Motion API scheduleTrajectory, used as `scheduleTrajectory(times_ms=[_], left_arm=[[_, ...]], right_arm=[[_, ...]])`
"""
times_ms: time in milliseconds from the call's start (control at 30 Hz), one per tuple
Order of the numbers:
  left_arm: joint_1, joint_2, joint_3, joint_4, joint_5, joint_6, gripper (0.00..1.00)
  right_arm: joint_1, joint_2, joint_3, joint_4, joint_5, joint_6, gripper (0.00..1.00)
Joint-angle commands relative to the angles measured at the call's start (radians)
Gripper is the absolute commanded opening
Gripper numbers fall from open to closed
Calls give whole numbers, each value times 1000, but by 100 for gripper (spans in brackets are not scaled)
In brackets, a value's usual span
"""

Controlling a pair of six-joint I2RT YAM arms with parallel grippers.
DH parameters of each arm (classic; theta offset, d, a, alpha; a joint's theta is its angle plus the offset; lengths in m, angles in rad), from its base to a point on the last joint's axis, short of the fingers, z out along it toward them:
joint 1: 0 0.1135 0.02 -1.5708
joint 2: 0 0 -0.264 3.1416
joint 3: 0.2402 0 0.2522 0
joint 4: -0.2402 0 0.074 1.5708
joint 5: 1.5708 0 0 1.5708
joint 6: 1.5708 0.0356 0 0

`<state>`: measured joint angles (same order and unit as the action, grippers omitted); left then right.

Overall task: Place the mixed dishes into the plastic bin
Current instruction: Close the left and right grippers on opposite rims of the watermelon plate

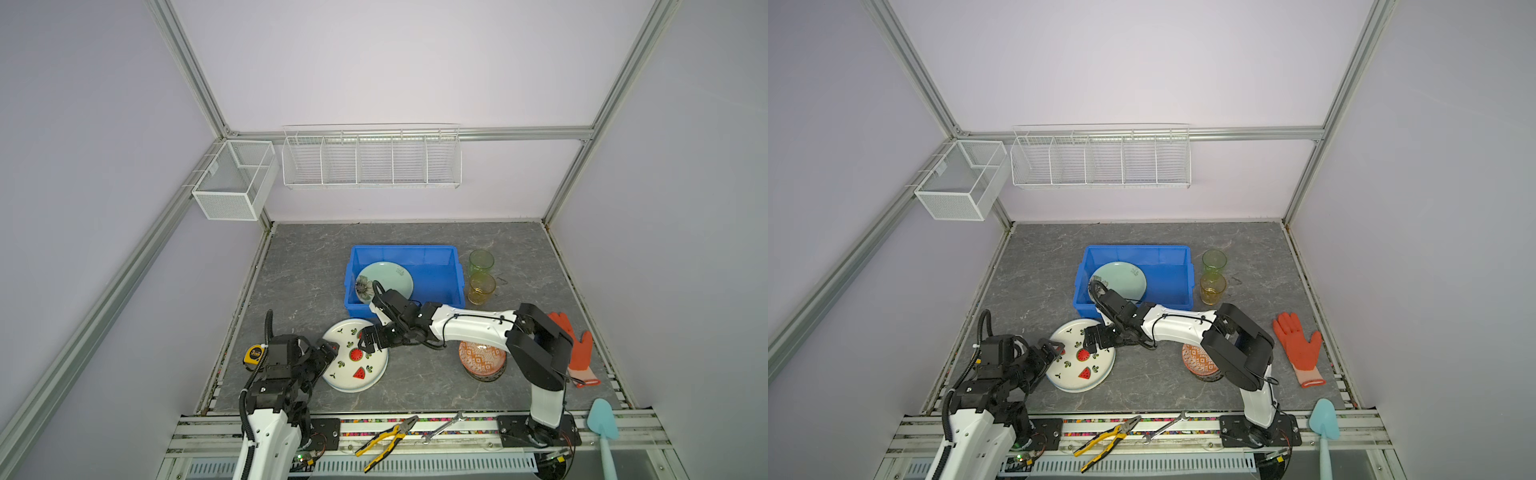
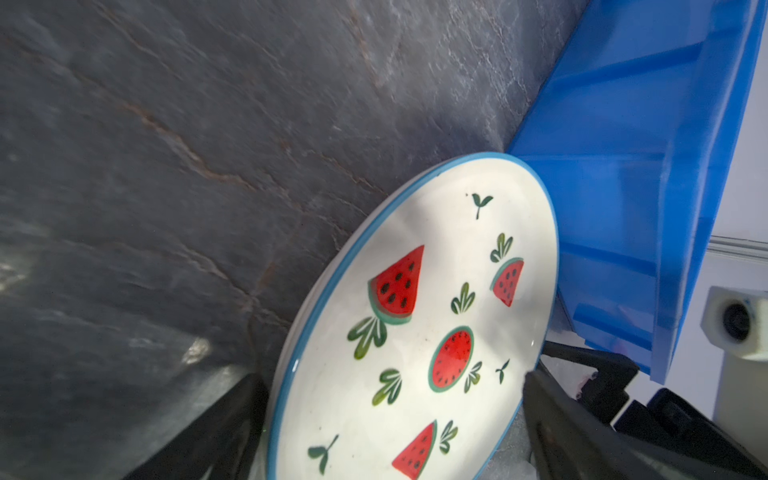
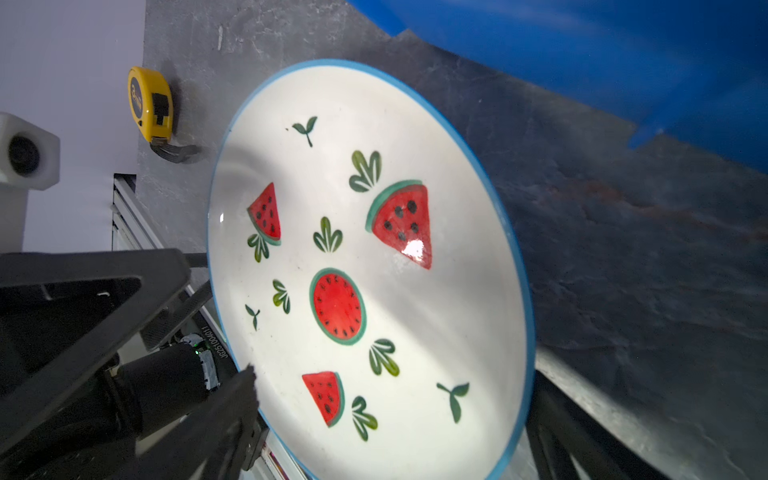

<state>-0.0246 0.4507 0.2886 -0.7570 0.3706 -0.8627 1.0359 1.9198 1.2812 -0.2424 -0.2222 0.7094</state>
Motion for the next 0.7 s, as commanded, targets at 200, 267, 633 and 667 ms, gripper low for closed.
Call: scheduleTrajectory(times_ms=[200, 267, 633, 667], left_arm=[[-6, -43, -5, 34, 32, -46, 95], [-6, -54, -4, 45, 45, -59, 95], [-6, -55, 7, 56, 66, -64, 94], [-6, -55, 8, 57, 65, -63, 95]], right_arm=[[35, 42, 52, 35, -45, -3, 100], [36, 44, 52, 37, -45, -2, 99], [49, 32, 62, 28, -32, -11, 97], [53, 26, 60, 28, -19, -20, 96]])
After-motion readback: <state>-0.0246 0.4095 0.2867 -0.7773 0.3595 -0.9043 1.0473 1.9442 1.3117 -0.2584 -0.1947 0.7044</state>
